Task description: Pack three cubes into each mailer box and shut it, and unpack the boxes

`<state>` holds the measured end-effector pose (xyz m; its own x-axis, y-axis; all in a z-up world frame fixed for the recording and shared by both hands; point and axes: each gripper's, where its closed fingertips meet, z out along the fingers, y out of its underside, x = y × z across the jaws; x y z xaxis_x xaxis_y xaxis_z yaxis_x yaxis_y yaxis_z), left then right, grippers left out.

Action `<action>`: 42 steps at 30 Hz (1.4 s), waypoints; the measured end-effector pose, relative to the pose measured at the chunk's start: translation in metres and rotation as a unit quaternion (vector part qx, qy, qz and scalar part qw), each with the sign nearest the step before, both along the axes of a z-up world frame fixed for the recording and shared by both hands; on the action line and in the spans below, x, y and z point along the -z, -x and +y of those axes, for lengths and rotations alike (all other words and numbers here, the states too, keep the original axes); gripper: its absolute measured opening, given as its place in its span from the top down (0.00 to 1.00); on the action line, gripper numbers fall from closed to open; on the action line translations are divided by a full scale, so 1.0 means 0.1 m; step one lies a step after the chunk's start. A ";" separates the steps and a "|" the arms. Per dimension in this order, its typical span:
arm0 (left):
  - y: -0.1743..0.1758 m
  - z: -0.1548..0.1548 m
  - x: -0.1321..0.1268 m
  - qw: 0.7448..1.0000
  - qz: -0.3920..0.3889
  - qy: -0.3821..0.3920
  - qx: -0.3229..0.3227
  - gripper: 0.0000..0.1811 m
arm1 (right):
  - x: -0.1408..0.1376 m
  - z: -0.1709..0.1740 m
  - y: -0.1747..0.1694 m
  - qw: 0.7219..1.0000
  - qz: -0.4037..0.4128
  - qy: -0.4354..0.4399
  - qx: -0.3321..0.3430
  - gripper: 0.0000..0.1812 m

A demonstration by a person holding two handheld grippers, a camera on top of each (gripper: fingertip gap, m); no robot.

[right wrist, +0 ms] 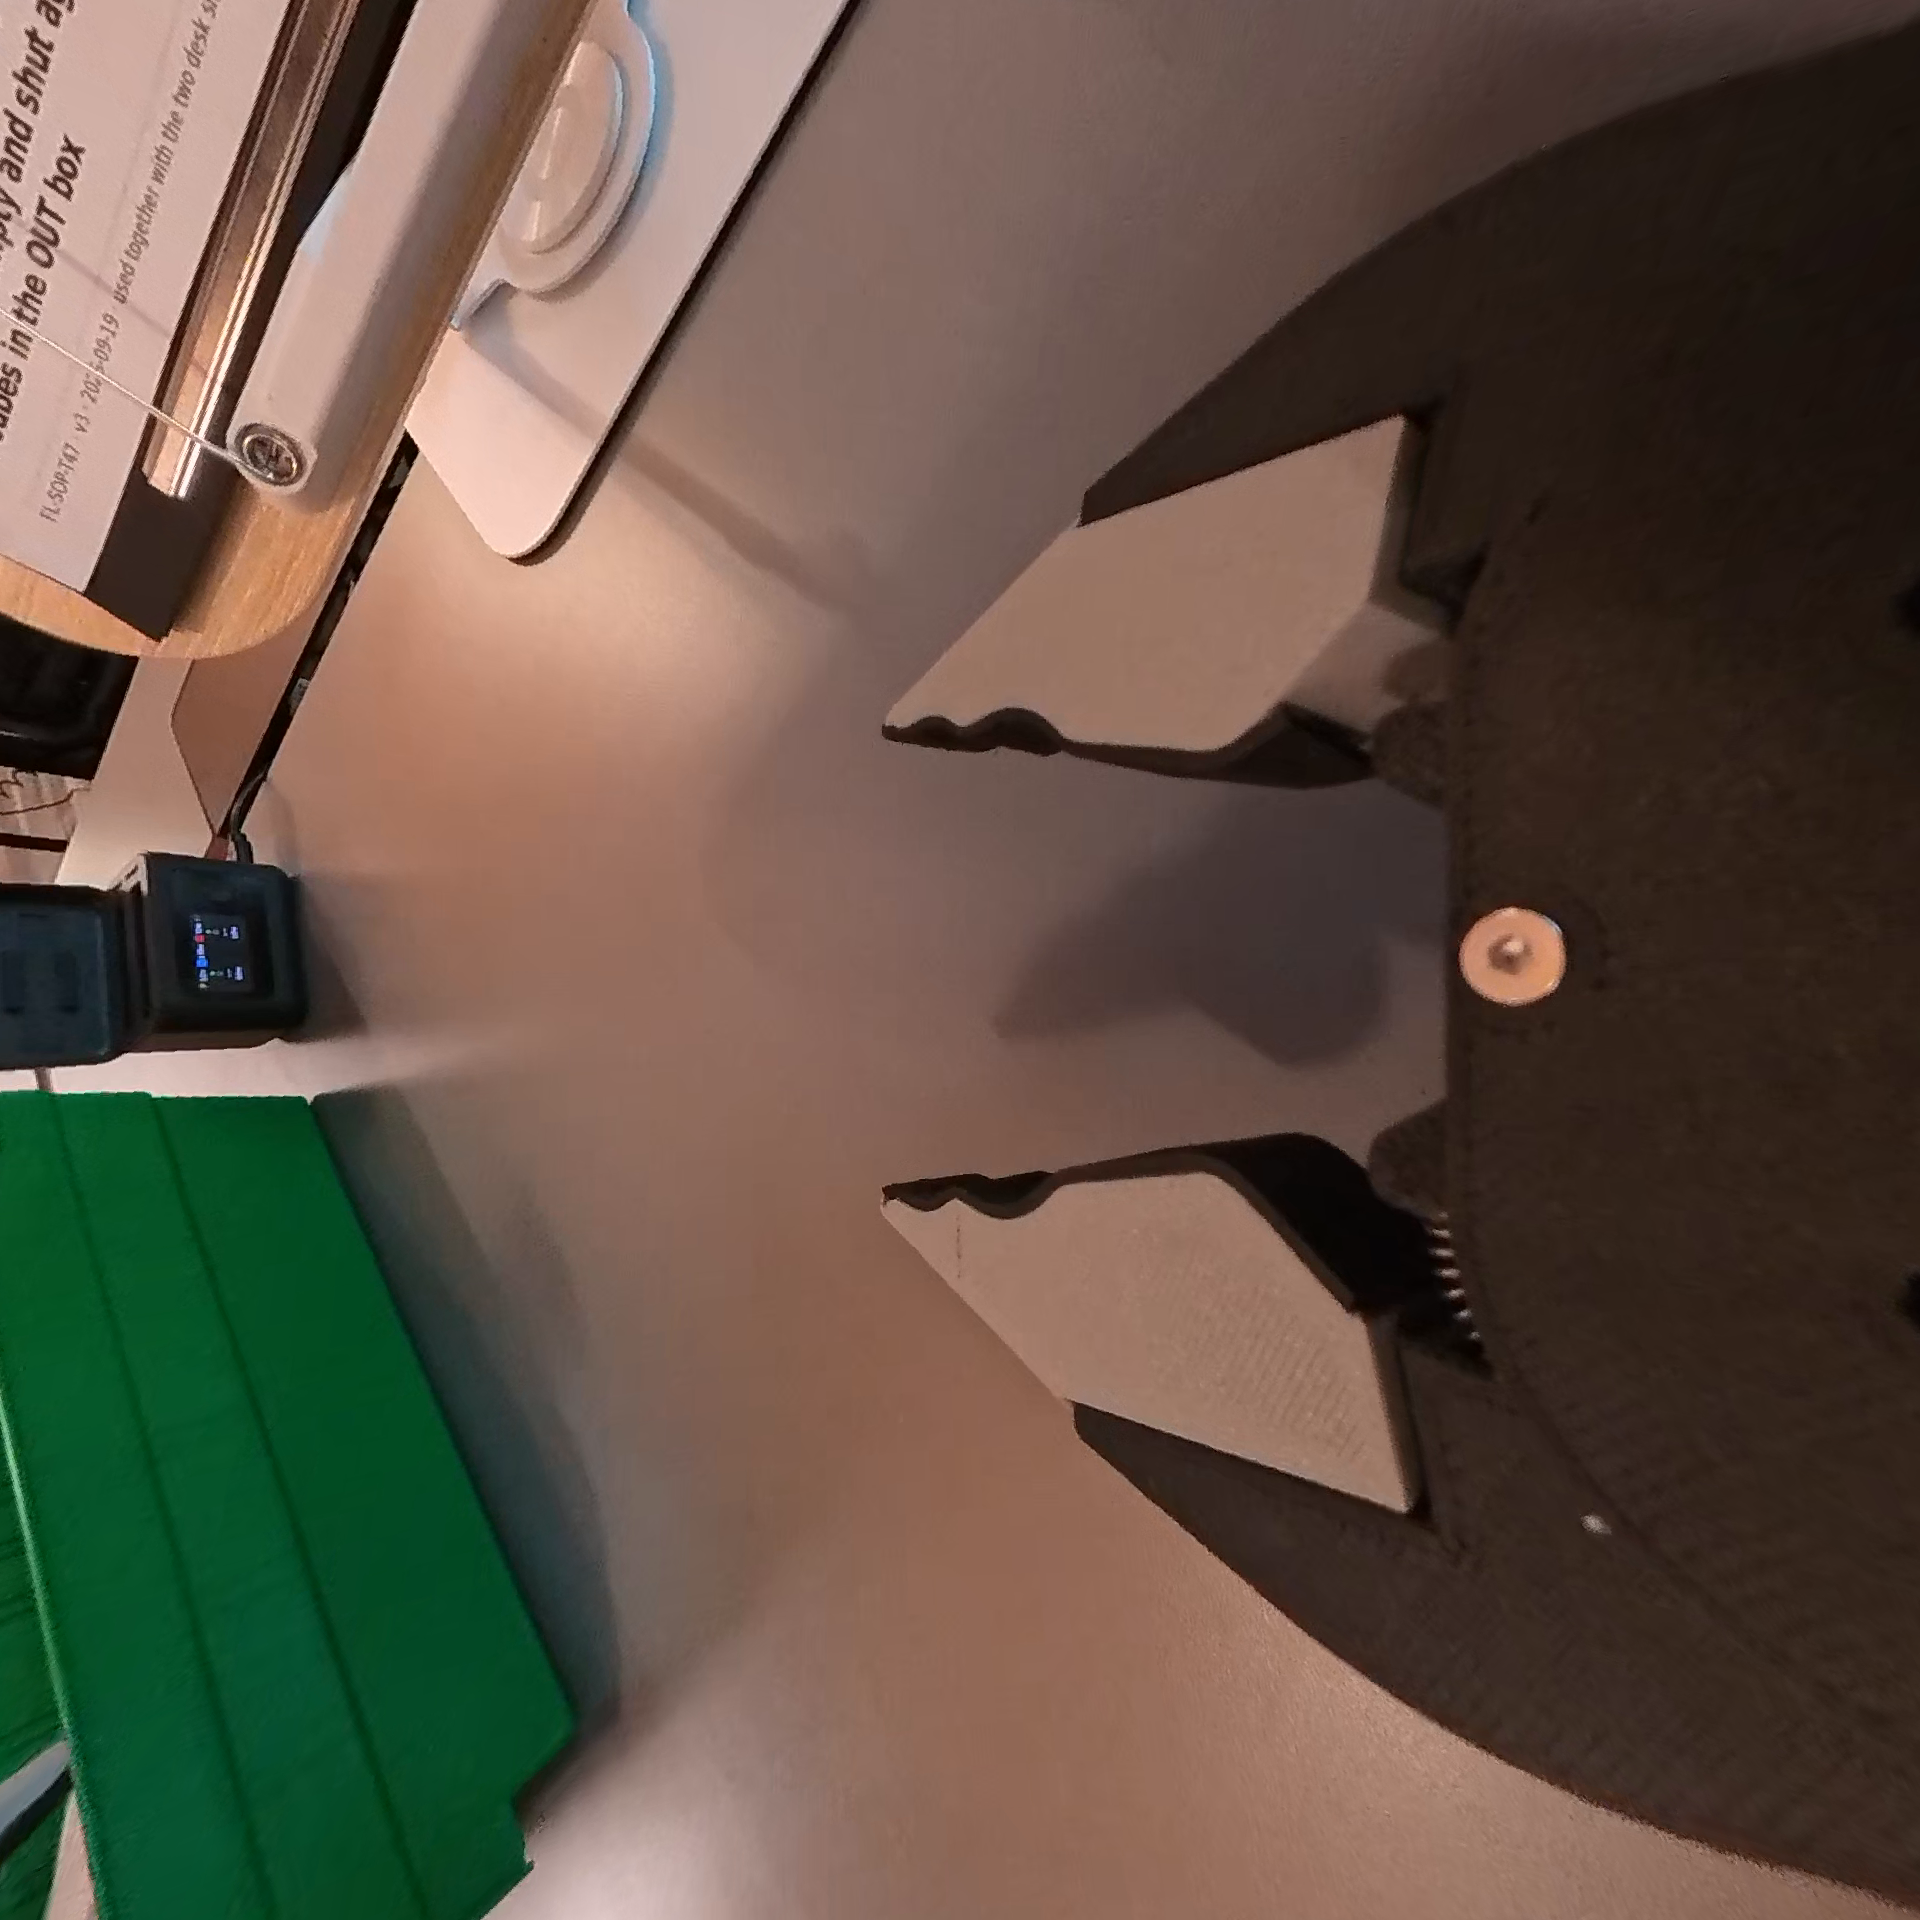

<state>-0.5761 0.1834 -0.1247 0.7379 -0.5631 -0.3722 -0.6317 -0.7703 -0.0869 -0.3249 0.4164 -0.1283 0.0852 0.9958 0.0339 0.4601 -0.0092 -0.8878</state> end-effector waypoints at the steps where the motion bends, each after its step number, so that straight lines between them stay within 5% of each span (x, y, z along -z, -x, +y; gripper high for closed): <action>1: -0.02 -0.02 -0.02 1.000 -0.014 0.018 -0.006 0.58 | 0.00 0.00 0.00 1.000 0.000 -0.001 0.000 0.56; 5: -0.07 -0.07 -0.09 0.997 -0.036 0.071 -0.018 0.60 | 0.00 -0.01 0.00 1.000 0.000 -0.002 -0.001 0.56; 8: -0.04 -0.01 -0.21 0.998 0.001 0.060 -0.003 0.66 | 0.00 -0.01 -0.01 1.000 0.000 0.000 -0.002 0.56; 20: -0.09 -0.10 -0.20 0.996 0.039 0.083 0.011 0.66 | 0.00 -0.05 -0.01 1.000 -0.001 -0.006 -0.009 0.56; 30: 0.01 -0.13 -0.34 0.991 0.130 0.034 0.027 0.68 | 0.00 -0.06 -0.01 1.000 -0.002 -0.008 -0.010 0.56; 42: 0.04 -0.19 -0.30 0.988 0.149 0.025 0.028 0.68 | 0.00 -0.05 -0.01 1.000 -0.001 0.000 -0.007 0.56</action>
